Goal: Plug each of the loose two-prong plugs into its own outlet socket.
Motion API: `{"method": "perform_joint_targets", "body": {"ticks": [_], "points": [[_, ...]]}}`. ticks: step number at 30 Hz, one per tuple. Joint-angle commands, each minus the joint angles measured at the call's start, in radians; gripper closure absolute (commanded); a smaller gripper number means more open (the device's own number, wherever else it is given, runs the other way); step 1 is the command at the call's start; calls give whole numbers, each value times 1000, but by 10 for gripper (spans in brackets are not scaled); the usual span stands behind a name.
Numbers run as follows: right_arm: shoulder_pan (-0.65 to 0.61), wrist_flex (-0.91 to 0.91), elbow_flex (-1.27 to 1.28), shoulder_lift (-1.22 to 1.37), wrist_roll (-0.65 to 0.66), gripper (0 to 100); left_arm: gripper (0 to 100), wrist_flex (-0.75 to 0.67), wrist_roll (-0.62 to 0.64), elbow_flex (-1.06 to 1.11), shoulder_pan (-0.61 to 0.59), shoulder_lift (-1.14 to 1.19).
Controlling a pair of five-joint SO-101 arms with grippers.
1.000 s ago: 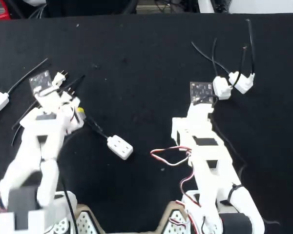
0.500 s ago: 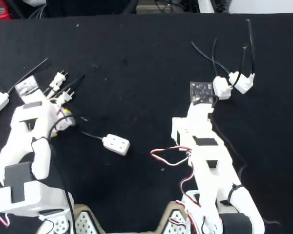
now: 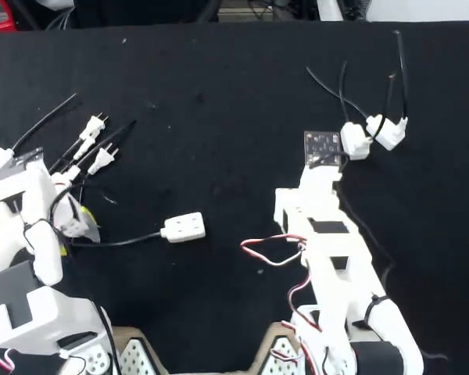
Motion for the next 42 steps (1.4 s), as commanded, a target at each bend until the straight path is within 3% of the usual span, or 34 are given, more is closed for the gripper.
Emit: {"method": "perform_joint_targets", "body": {"ticks": [1,8,15,20,26,32,37,42], "points": [[-20,-21,-70,-36,-12,794,777,60,-129,-137,-36,-5],[-20,-21,-70,-33,-12,794,773,163,-247,-440,-90,8],[-20,-20,-70,-36,-12,794,777,28,-565,-498,-111,15],[-20,-20,-70,-38,-12,794,777,-64,-548,-516,-117,95],[-20,-20,-70,-33,-12,794,777,18,-548,-622,61,184],[-20,-20,-70,-33,-12,794,777,-46,-548,-710,189,321],[-17,-17,-70,-33,-12,794,777,-132,-548,-828,191,483],[-20,-21,-70,-33,-12,794,777,-51,-546,-984,200,629]]}}
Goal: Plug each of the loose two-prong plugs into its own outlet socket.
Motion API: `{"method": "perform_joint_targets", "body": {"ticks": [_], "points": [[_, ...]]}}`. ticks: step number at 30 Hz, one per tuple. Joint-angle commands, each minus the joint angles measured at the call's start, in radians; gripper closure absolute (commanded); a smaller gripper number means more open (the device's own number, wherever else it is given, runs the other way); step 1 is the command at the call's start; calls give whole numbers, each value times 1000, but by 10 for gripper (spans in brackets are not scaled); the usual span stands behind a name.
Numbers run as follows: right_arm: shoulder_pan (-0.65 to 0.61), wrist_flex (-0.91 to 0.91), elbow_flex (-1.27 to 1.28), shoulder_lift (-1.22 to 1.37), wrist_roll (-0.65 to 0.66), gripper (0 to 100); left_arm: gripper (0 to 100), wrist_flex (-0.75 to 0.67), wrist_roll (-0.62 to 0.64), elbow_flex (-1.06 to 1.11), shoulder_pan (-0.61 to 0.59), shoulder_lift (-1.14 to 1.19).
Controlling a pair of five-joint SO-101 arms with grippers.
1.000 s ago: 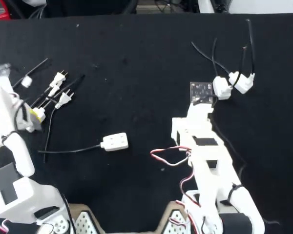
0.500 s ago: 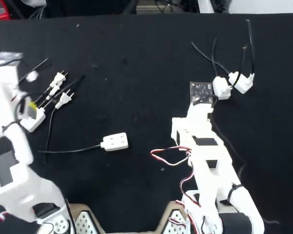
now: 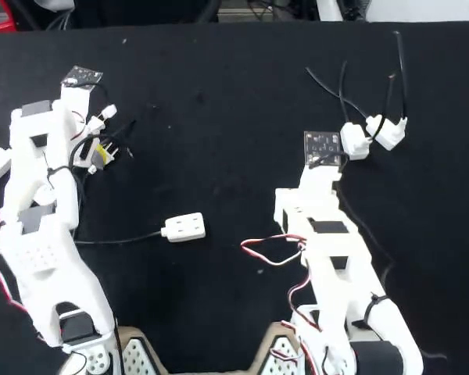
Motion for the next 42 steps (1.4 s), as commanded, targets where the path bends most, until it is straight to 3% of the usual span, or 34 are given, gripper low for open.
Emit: {"method": "perform_joint_targets", "body": {"ticks": [1,11,25,32,42], "points": [[-20,-21,-70,-33,-12,794,777,58,-2,-188,18,91],[-20,-21,-70,-33,-12,794,777,173,97,-476,56,281],[-20,-21,-70,-33,-12,794,772,548,86,-846,61,315],[-20,-21,-70,-33,-12,794,776,546,20,-862,71,456],[-20,-21,-70,-33,-12,794,776,474,80,-1095,58,631]]}}
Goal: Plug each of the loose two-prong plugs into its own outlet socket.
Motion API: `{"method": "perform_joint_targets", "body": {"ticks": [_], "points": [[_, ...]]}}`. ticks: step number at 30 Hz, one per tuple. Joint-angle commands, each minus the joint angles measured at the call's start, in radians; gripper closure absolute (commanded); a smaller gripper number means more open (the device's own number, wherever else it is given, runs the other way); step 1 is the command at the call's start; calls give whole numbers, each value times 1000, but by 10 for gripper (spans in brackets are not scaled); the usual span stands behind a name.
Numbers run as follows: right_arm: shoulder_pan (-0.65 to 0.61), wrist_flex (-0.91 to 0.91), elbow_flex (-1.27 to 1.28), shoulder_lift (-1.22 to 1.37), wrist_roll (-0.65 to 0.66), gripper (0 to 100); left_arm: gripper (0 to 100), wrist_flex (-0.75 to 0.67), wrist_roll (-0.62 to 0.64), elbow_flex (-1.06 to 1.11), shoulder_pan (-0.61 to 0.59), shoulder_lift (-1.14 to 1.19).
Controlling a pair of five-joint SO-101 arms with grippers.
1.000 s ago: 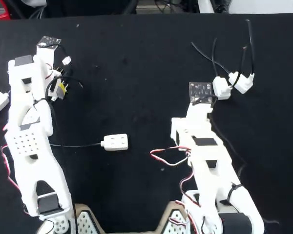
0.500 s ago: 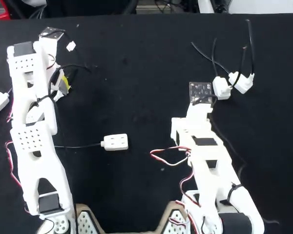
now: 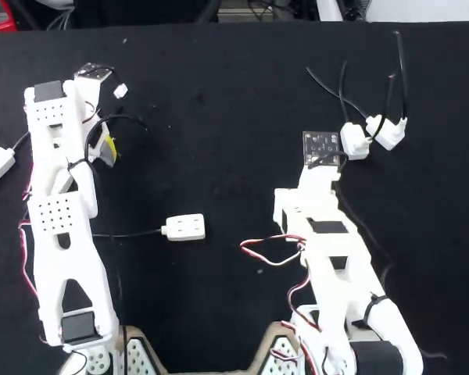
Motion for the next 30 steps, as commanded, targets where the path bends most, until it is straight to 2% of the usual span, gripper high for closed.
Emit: {"method": "perform_joint_targets", "body": {"ticks": [1,4,7,9,15,21,25,30], "points": [[-14,-21,-70,-33,-12,794,777,-28,60,-151,8,29],[-14,-21,-70,-33,-12,794,808,21,69,-208,16,40],[-14,-21,-70,-33,-12,794,980,38,74,-222,19,58],[-14,-21,-70,-33,-12,794,940,44,71,-226,16,81],[-14,-21,-70,-33,-12,794,972,121,77,-275,4,77],[-14,-21,-70,-33,-12,794,970,120,103,-294,-56,-40],[-14,-21,-70,-33,-12,794,970,120,104,-231,-74,-138],[-14,-21,-70,-33,-12,794,971,121,124,-5,-56,-353]]}}
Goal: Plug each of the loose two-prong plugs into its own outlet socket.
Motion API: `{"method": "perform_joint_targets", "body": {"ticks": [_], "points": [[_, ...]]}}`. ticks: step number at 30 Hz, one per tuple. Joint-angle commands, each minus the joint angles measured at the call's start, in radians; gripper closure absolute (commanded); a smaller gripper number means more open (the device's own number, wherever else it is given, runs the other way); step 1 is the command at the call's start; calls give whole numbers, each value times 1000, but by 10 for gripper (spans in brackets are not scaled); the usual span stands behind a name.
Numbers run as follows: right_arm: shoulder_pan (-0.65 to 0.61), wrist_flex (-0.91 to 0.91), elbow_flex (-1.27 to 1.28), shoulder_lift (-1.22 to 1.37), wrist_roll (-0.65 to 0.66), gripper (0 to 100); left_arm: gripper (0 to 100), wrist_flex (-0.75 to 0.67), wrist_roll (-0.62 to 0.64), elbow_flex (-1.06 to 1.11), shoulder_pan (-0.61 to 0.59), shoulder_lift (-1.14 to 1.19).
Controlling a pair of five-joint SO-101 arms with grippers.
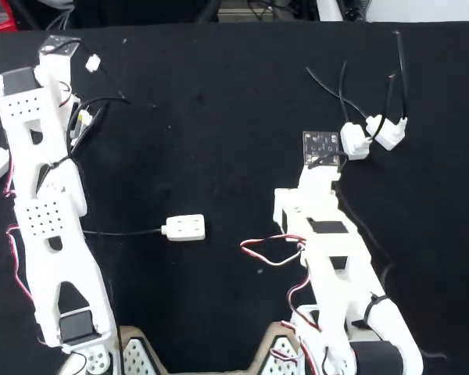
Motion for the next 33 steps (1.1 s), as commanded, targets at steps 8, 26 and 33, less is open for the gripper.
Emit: {"method": "perform_joint_targets", "body": {"ticks": [8,26,33], "points": [[-14,-21,-70,-36,-12,794,970,6,32,693,42,-724],[-17,29,-81,-41,-21,794,970,-66,29,1492,-326,-1476],[-44,187,-110,-151,-21,794,970,-147,-97,1742,-515,-1643]]}}
